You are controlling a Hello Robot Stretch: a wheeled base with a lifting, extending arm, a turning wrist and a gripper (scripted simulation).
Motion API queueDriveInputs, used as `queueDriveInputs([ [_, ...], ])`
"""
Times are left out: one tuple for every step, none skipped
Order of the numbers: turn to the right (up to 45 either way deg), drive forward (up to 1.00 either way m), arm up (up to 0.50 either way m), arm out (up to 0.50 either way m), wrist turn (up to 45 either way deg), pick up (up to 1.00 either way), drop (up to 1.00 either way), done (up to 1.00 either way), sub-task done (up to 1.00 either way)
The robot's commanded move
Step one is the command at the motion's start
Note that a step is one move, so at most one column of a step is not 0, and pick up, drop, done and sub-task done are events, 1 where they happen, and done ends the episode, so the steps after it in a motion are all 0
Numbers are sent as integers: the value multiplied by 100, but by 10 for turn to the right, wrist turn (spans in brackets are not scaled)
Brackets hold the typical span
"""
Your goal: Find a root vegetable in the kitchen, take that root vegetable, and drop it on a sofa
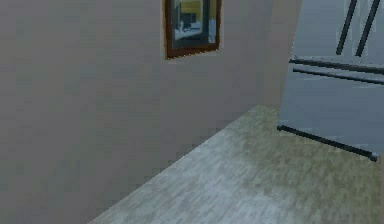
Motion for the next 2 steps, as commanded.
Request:
queueDriveInputs([
  [0, 0, 0, 0, -60, 0, 0, 0, 0],
  [0, 0, 0, -48, 0, 0, 0, 0, 0],
])
